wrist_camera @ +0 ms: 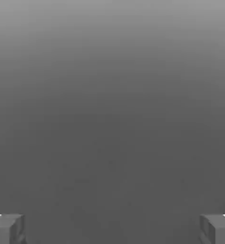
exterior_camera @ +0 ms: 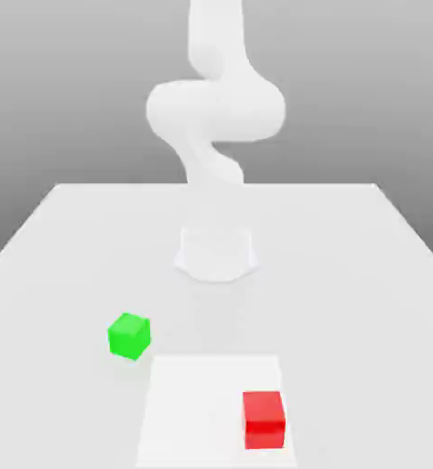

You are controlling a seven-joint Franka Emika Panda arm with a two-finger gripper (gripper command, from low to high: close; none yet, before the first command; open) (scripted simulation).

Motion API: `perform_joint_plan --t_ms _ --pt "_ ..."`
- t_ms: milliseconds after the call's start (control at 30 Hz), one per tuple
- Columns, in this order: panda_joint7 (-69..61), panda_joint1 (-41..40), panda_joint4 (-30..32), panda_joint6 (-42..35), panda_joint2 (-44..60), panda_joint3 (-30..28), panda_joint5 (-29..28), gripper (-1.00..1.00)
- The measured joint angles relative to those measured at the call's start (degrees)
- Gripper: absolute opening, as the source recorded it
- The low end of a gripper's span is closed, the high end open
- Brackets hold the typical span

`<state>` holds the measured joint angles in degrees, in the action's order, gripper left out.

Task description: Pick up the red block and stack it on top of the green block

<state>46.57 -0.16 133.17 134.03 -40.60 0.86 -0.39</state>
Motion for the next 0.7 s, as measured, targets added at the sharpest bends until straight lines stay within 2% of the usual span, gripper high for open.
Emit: perform_joint_plan --t_ms 700 --pt "5.6 0.4 11.7 18.9 44.0 5.5 -2.5 0.00"
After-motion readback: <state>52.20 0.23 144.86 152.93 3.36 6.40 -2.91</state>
